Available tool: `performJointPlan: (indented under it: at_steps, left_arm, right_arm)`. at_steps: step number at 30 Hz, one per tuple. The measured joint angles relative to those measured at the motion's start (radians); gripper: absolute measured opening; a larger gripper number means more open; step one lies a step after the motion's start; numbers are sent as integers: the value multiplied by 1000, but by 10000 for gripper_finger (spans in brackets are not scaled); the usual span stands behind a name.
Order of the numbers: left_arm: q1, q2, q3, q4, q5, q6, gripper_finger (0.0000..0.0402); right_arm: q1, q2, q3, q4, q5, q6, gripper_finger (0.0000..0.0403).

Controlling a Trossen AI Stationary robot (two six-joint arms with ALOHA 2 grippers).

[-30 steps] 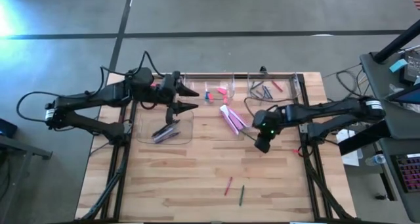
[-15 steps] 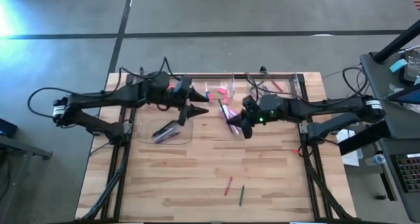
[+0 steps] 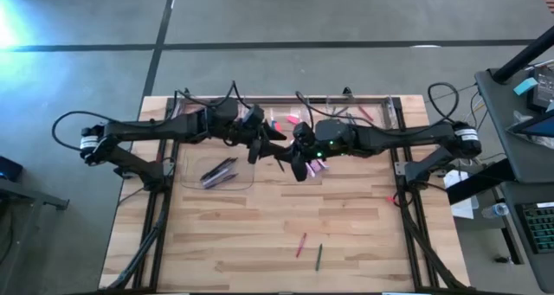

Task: Sort crayons/erasers/pens/pencils in bins
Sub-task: Put the green pencil into the top left transparent bin

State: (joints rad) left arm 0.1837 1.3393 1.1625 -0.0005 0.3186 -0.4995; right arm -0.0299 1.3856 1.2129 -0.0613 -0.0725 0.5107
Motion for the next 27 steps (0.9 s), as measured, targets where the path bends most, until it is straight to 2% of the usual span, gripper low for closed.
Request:
performJointPlan:
  at_steps: [4,10,12,16,19,22,27]
  left_arm:
    - [7,-36,0,-30,1,6,214]
    - [28,-95,-3,-53,-10,58,48]
    - [35,-98,-3,-55,-11,62,13]
    - [40,-98,-2,-57,-9,62,5]
    - [53,-107,-2,-70,-5,67,4]
    - [82,-127,-2,-80,2,69,4]
    - [172,-162,0,-191,2,135,3]
  right_arm:
    - [-1,6,10,-14,-4,1,9]
    - [-2,-29,3,-10,18,-2,9]
    - [-3,-30,3,-4,21,-2,9]
    - [-5,-28,3,-7,28,2,17]
    - [-5,-28,3,-9,36,17,41]
    - [-6,-28,8,-17,39,16,82]
    - [-6,-27,26,-17,48,19,163]
